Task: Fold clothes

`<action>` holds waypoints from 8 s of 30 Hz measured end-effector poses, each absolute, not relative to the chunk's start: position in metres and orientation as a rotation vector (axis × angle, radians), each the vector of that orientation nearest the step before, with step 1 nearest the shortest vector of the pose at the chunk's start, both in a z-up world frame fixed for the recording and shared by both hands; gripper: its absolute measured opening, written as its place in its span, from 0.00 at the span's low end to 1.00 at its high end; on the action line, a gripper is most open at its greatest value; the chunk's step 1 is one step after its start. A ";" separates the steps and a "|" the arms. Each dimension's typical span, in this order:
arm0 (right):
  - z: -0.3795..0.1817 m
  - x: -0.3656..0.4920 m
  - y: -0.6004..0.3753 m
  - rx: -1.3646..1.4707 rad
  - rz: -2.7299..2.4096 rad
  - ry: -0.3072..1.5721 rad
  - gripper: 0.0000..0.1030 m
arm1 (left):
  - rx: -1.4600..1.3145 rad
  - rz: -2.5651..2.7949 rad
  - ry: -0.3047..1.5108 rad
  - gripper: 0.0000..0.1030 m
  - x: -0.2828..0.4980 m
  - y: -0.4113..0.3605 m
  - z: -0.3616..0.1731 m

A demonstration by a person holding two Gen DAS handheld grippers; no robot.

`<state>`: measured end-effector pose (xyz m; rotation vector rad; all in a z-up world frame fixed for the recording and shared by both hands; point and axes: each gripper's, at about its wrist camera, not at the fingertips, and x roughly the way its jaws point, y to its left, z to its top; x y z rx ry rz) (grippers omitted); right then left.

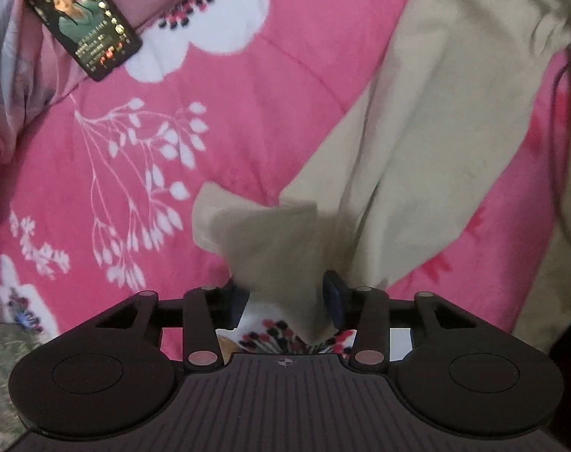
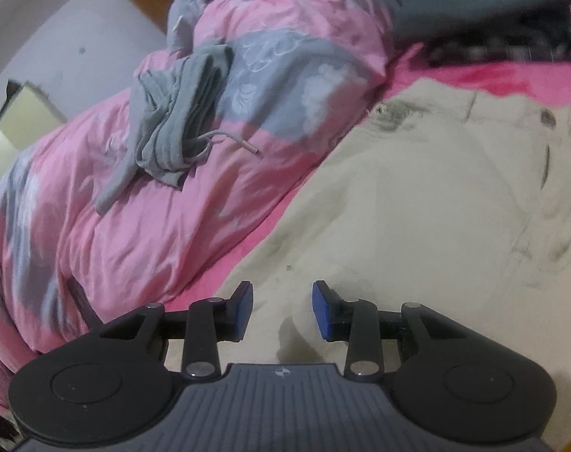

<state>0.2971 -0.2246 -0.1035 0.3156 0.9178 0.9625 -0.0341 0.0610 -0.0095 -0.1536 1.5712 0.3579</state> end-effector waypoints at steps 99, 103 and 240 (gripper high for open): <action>-0.093 0.370 -0.059 -0.236 0.781 1.337 0.34 | 0.163 -0.307 0.642 0.00 0.034 -0.079 -0.043; -0.093 0.362 -0.058 -0.261 0.772 1.297 0.15 | 0.160 -0.304 0.635 0.00 0.032 -0.078 -0.043; -0.098 0.098 -0.104 0.129 1.435 1.413 0.20 | -0.651 0.270 1.203 0.58 -0.104 0.153 -0.057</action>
